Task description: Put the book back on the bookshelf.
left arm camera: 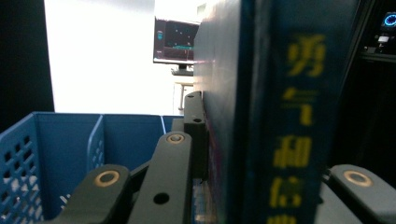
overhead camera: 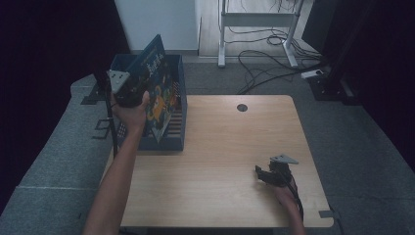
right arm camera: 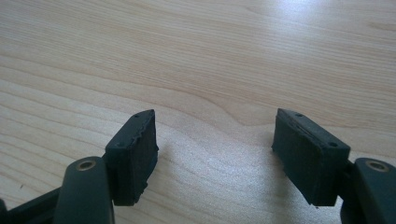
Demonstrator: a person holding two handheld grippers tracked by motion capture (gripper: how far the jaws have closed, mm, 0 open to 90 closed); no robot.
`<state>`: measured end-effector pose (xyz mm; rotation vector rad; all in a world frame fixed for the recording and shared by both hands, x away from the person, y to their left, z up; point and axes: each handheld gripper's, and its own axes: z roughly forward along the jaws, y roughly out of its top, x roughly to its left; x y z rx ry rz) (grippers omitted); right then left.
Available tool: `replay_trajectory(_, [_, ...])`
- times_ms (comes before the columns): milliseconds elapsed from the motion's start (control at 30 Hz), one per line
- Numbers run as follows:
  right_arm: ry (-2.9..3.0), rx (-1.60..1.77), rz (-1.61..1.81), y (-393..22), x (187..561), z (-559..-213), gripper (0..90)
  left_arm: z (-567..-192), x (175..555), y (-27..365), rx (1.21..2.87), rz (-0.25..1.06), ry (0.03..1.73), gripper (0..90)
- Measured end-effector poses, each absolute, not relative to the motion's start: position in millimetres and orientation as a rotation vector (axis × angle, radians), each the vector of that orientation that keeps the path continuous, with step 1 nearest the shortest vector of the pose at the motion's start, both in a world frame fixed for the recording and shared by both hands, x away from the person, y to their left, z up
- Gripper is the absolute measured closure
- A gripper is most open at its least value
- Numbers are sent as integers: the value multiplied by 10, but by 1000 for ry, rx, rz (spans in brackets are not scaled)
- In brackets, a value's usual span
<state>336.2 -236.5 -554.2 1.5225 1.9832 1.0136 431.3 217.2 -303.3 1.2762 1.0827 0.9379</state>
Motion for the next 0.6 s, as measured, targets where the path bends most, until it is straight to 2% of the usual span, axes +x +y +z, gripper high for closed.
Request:
replay_trajectory(300, [1983,1520,1005,-2356,3361,-5541,295,-3054,4364,2072,1253,1007,1062,819])
replay_trajectory(600, [1986,1518,1004,-2358,3361,-5540,295,-3127,4468,2012,1257,994,1083,820])
